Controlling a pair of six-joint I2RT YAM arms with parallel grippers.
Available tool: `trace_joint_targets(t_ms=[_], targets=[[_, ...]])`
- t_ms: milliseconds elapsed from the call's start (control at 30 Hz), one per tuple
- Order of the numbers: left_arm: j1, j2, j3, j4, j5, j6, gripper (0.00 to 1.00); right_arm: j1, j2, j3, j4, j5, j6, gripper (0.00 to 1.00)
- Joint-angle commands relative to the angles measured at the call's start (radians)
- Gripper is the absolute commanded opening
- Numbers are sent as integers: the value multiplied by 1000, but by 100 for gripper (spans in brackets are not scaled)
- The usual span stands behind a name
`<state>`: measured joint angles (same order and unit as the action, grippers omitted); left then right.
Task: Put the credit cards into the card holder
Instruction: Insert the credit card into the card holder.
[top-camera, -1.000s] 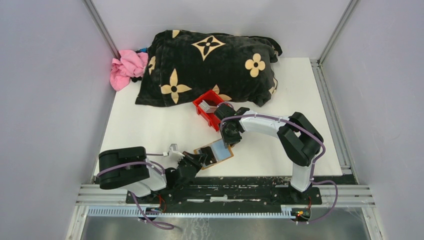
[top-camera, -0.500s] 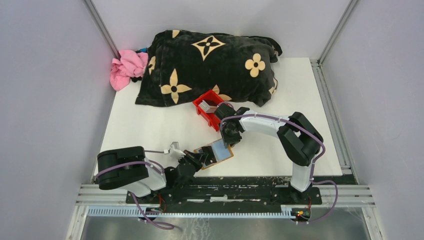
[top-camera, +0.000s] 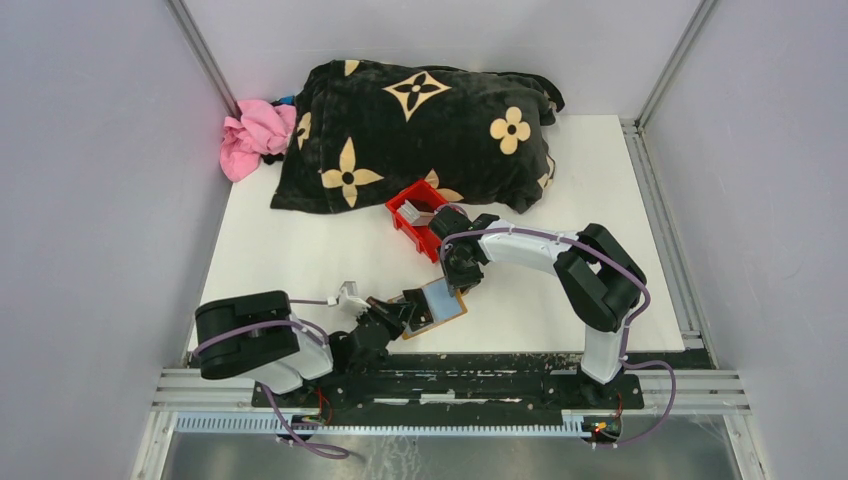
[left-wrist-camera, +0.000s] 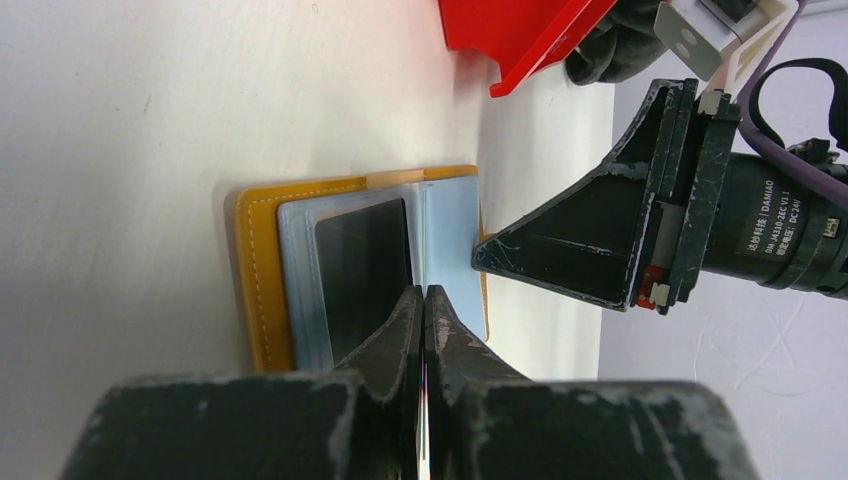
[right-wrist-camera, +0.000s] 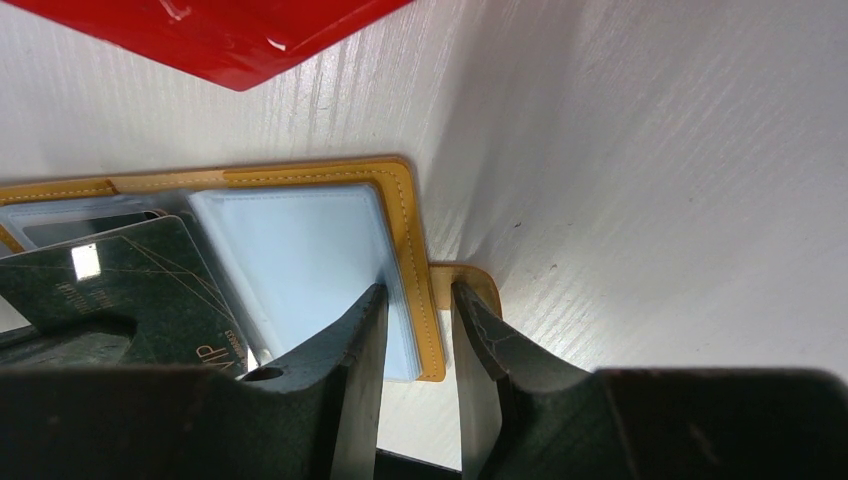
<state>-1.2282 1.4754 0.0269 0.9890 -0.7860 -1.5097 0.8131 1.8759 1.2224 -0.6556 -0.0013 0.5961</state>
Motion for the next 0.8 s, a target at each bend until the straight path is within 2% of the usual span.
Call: trace_joint_targets(t_ms=[0,767], targets=[[16,32,17,61,5,48,3,3,55,-16,-17,12,-14,36],[52,132,28,165,70,47,3,-9,58,-26,-6,1,-15,36]])
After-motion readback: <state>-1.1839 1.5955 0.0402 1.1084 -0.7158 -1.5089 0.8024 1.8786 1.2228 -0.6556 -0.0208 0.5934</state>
